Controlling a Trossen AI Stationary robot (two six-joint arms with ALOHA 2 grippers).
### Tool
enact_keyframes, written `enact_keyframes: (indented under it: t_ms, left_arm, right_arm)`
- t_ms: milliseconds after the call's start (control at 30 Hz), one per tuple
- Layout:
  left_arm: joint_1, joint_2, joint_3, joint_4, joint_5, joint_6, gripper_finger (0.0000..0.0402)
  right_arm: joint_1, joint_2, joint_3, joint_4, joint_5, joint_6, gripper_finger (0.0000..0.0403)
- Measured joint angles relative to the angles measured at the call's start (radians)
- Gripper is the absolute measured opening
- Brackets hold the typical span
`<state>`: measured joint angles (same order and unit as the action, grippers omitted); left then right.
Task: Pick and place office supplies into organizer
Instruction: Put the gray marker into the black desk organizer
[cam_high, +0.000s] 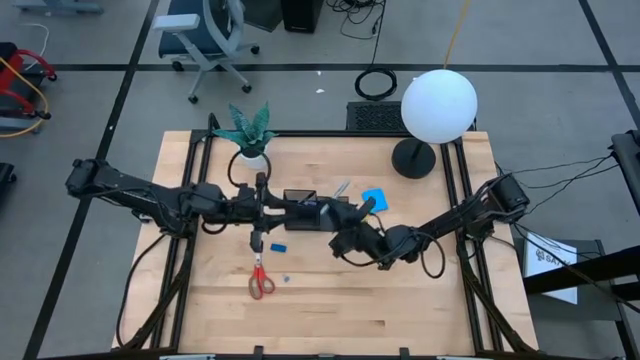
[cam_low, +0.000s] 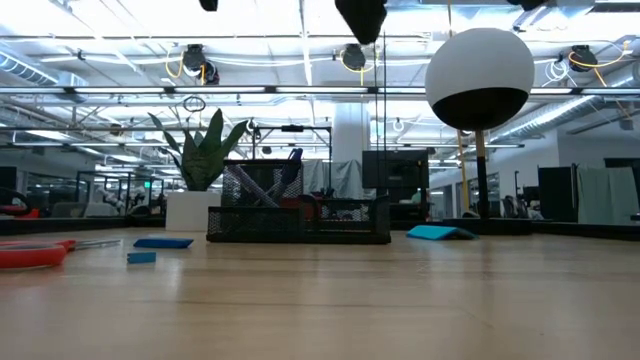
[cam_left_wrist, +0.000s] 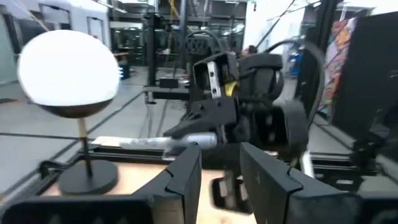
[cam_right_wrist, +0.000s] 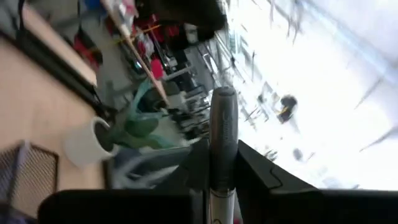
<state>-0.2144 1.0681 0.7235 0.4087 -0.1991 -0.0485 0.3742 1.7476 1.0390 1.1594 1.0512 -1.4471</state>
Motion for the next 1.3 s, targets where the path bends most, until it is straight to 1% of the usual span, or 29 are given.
enact_keyframes:
  t_ms: [67, 100, 200, 300, 367, 433, 500, 567, 700, 800, 1033, 1300]
  left_arm:
    - [-0.009, -0.002, 0.000, -0.009, -0.024, 0.015, 0.0120]
    - [-0.014, -0.007, 0.000, -0.024, -0.034, 0.021, 0.0120]
    - [-0.025, -0.010, 0.000, -0.038, -0.039, 0.030, 0.0120]
    - [-0.024, -0.009, 0.000, -0.049, -0.039, 0.040, 0.0120]
    - [-0.023, -0.010, 0.000, -0.041, -0.051, 0.040, 0.0120]
    - [-0.023, -0.010, 0.000, -0.040, -0.075, 0.040, 0.0120]
    - [-0.022, -0.010, 0.000, -0.042, -0.091, 0.040, 0.0120]
    - [-0.022, -0.010, 0.000, -0.051, -0.091, 0.041, 0.0120]
    - [-0.022, -0.010, 0.000, -0.055, -0.091, 0.046, 0.0120]
    - [-0.022, -0.009, 0.000, -0.052, -0.091, 0.046, 0.0120]
    - [-0.023, -0.009, 0.000, -0.052, -0.091, 0.041, 0.0120]
    - [-0.020, -0.009, 0.000, -0.053, -0.091, 0.050, 0.0120]
  right_arm:
    - [-0.002, -0.035, -0.013, -0.048, -0.003, 0.172, 0.0035]
    - [-0.003, -0.057, -0.024, -0.087, -0.022, 0.267, 0.0035]
    - [-0.023, -0.133, -0.057, -0.232, -0.146, 0.559, 0.0035]
    - [-0.091, -0.233, -0.090, -0.427, -0.379, 0.899, 0.0035]
    - [-0.161, -0.284, -0.095, -0.537, -0.597, 1.121, 0.0035]
    - [-0.233, -0.306, -0.096, -0.594, -0.805, 1.231, 0.0035]
    - [-0.283, -0.308, -0.096, -0.655, -0.934, 1.256, 0.0035]
    - [-0.313, -0.300, -0.100, -0.700, -1.008, 1.271, 0.0035]
    - [-0.359, -0.258, -0.140, -0.540, -1.162, 1.284, 0.0035]
    - [-0.391, -0.242, -0.177, -0.417, -1.233, 1.328, 0.0035]
    - [-0.442, -0.254, -0.224, -0.358, -1.237, 1.349, 0.0035]
    - [-0.459, -0.255, -0.227, -0.364, -1.239, 1.353, 0.0035]
